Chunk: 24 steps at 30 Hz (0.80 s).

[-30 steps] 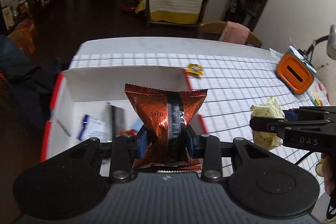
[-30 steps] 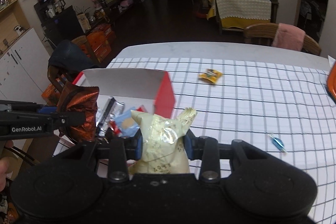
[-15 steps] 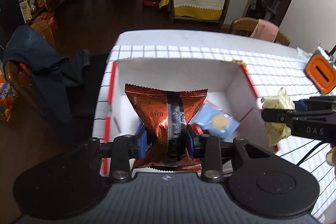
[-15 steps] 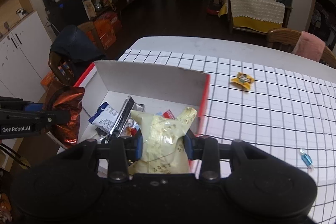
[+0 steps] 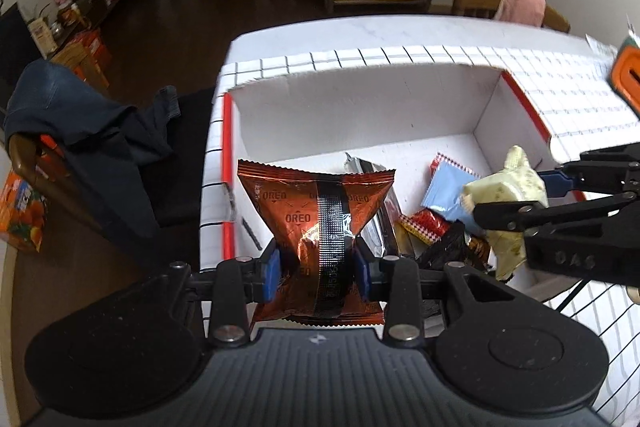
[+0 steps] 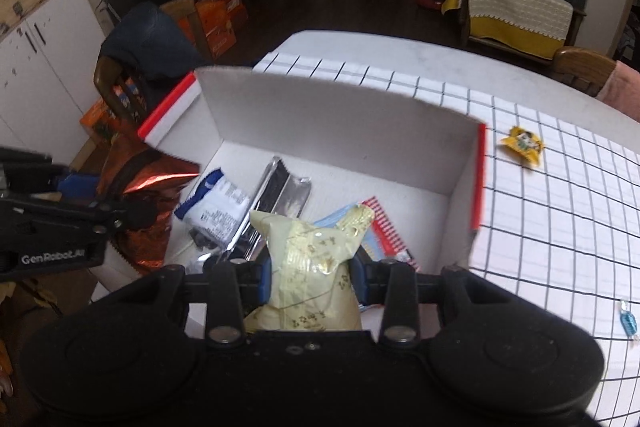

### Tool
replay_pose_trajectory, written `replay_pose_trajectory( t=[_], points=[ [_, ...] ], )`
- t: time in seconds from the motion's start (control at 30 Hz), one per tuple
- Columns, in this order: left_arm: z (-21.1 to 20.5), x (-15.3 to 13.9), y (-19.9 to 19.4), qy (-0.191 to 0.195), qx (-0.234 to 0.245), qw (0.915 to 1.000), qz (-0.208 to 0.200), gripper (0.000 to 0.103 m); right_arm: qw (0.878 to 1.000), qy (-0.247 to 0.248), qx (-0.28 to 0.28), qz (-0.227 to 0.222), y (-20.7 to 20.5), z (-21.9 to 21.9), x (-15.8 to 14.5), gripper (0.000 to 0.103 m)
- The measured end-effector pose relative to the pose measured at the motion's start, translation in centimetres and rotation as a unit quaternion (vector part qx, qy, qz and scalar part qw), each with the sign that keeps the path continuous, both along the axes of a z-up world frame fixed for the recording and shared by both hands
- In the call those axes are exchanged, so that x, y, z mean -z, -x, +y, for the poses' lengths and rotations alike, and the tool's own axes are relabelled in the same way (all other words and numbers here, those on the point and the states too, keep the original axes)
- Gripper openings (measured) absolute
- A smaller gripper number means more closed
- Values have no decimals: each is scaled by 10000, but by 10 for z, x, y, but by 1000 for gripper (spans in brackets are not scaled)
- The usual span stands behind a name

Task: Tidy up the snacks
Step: 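Carry the Oreo bag and pale snack bag over the box with both tools, then open the left tool dropping the Oreo bag while the right releases the pale bag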

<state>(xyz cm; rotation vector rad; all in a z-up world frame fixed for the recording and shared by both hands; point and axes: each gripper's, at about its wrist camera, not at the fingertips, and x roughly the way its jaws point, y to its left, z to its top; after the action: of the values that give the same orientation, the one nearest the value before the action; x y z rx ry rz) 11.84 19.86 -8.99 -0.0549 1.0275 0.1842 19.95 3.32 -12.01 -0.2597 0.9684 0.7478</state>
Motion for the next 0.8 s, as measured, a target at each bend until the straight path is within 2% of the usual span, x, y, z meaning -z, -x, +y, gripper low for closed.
replay_pose_trajectory(
  t=[0.23,0.5,0.67,0.8],
  points=[
    [-7,21,-12,-24,180,9993,317,35,9996,241,10,125,3,8,18,36],
    [-11,36,-14,36,178,9981,591,36,9995,281,58,119,3,7,21,37],
    [-12,38,-12,98,111,9983,572,36,9995,293,51,114,5,6,20,39],
    [-9,32,-6,241,39,9986,480,45,9996,227,98,157,7,2,18,41]
  ],
)
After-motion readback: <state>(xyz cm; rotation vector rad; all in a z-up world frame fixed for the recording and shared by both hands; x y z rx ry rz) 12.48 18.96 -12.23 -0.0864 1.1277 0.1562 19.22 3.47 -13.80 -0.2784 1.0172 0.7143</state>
